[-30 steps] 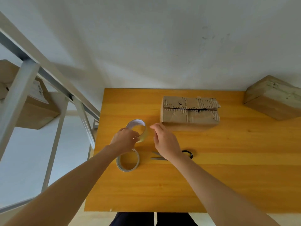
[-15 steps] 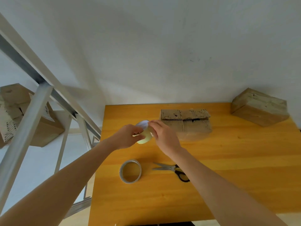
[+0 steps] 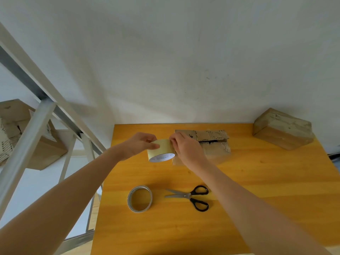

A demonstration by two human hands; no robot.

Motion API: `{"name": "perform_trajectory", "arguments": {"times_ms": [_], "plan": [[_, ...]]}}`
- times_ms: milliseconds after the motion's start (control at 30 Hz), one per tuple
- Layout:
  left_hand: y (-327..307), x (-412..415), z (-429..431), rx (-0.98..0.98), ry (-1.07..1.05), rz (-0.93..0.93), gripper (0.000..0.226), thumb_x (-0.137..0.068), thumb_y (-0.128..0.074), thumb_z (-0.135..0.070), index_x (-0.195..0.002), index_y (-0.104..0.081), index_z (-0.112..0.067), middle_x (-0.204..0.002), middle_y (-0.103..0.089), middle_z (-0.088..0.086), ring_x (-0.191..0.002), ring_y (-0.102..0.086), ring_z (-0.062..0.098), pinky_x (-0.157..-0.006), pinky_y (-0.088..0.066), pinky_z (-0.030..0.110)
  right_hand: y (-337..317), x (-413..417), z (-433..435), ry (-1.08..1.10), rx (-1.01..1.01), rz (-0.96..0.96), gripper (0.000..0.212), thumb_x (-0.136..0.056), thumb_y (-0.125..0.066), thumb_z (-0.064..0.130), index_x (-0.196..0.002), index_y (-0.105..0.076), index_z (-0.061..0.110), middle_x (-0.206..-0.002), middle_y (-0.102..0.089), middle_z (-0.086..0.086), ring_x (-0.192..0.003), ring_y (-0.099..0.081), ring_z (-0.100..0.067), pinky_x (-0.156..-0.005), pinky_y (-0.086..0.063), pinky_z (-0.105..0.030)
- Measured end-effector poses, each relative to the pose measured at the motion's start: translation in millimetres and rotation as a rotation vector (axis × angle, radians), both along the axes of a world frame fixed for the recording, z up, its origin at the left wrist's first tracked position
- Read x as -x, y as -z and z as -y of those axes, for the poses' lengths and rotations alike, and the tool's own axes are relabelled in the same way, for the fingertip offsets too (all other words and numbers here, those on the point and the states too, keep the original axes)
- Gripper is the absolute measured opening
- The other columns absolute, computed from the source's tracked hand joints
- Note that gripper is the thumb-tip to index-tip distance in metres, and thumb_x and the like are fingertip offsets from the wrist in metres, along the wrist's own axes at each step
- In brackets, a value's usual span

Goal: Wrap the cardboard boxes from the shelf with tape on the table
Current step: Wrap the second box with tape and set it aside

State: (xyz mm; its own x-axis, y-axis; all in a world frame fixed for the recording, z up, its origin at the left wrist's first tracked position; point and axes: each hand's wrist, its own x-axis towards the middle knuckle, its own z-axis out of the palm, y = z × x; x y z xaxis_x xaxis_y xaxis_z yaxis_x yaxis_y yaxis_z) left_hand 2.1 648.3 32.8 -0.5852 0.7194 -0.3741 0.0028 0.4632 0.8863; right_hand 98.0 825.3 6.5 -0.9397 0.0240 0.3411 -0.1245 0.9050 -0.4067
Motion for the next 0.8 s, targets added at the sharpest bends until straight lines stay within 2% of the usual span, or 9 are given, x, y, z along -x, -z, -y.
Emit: {"name": "perform_trajectory", "arguments": {"times_ms": [67, 167, 300, 433, 500, 567, 600, 700, 800], "plan": [[-0.1, -1.9, -3.7, -0.054, -0.026, 0.067, 0.017, -0.079, -0.064, -0.025, -0.062, -0.061, -0.022, -0.062, -0.050, -0.010, -0.068, -0.044, 0.013, -0.069, -0.033, 0.027, -2.2, -0.5, -2.8, 0.001, -0.087, -0.039, 0.005, -0.084, -0.066, 0.003, -0.080, -0.062, 0.005, -0.075, -0.061, -0.006, -0.042, -0.051, -0.019, -0.032, -0.038, -0.024], [-2.5, -2.2, -10.2, -0.067, -0.035, 0.061, 0.030, -0.088, -0.062, -0.014, -0.060, -0.061, -0.025, -0.061, -0.052, -0.012, -0.068, -0.046, 0.012, -0.073, -0.034, 0.030, -3.9, -1.0, -5.9, 0.026, -0.233, -0.036, 0.025, -0.065, -0.081, -0.003, -0.074, -0.060, 0.006, -0.068, -0.058, -0.004, -0.040, -0.046, -0.015, -0.028, -0.036, -0.024], [-9.7, -3.5, -17.4, -0.030, -0.028, -0.002, 0.015, -0.079, -0.063, -0.028, -0.063, -0.065, -0.028, -0.066, -0.056, -0.011, -0.073, -0.049, 0.013, -0.074, -0.035, 0.029, -4.5, -3.2, -10.1, 0.056, -0.311, -0.019, 0.033, -0.054, -0.086, -0.004, -0.071, -0.059, 0.007, -0.064, -0.056, -0.004, -0.036, -0.043, -0.014, -0.028, -0.029, -0.020], [-10.2, -2.9, -21.2, -0.015, -0.053, 0.008, 0.014, -0.083, -0.064, -0.020, -0.069, -0.064, -0.020, -0.070, -0.058, -0.006, -0.077, -0.051, 0.017, -0.079, -0.038, 0.034, -4.5, -3.7, -15.7, 0.029, -0.332, -0.007, 0.029, -0.056, -0.085, -0.003, -0.069, -0.060, 0.004, -0.063, -0.057, -0.006, -0.035, -0.043, -0.016, -0.033, -0.022, -0.019], [-10.2, -1.6, -21.0, -0.001, -0.057, 0.021, 0.016, -0.085, -0.063, -0.016, -0.070, -0.064, -0.017, -0.069, -0.058, -0.005, -0.077, -0.051, 0.018, -0.080, -0.039, 0.035, -5.1, -4.0, -19.0, -0.020, -0.216, 0.027, 0.018, -0.071, -0.076, -0.001, -0.074, -0.059, 0.002, -0.068, -0.059, -0.008, -0.040, -0.047, -0.019, -0.036, -0.026, -0.023], [-10.5, -0.7, -18.5, 0.017, -0.046, 0.023, 0.012, -0.083, -0.063, -0.014, -0.071, -0.063, -0.014, -0.069, -0.056, -0.004, -0.075, -0.050, 0.018, -0.078, -0.037, 0.034, -11.8, -2.5, -22.7, -0.060, 0.009, 0.172, 0.005, -0.090, -0.058, 0.006, -0.086, -0.059, 0.004, -0.079, -0.059, -0.004, -0.058, -0.053, -0.020, -0.050, -0.039, -0.029], [-11.8, -1.0, -17.0, 0.027, -0.039, 0.032, 0.008, -0.078, -0.064, -0.017, -0.072, -0.063, -0.013, -0.069, -0.055, -0.002, -0.074, -0.050, 0.017, -0.076, -0.037, 0.032, -16.3, -1.7, -24.1, -0.083, 0.132, 0.265, 0.008, -0.094, -0.053, 0.010, -0.089, -0.060, 0.008, -0.081, -0.059, 0.000, -0.066, -0.055, -0.018, -0.059, -0.044, -0.030], [-12.8, -1.1, -12.5, 0.024, -0.031, 0.092, 0.009, -0.068, -0.060, -0.017, -0.072, -0.063, -0.009, -0.069, -0.053, 0.002, -0.070, -0.050, 0.016, -0.070, -0.037, 0.028, -24.6, 1.8, -25.9, -0.129, 0.320, 0.393, 0.005, -0.090, -0.061, 0.016, -0.086, -0.064, 0.014, -0.086, -0.064, 0.000, -0.080, -0.059, -0.014, -0.074, -0.050, -0.028], [-13.2, 1.2, -8.6, 0.005, -0.031, 0.130, 0.007, -0.069, -0.058, -0.015, -0.064, -0.064, -0.015, -0.065, -0.052, -0.001, -0.066, -0.049, 0.014, -0.068, -0.035, 0.028, -27.9, 4.3, -22.9, -0.151, 0.396, 0.447, 0.006, -0.088, -0.066, 0.018, -0.083, -0.064, 0.016, -0.086, -0.064, 0.000, -0.083, -0.058, -0.014, -0.077, -0.047, -0.029]]}}
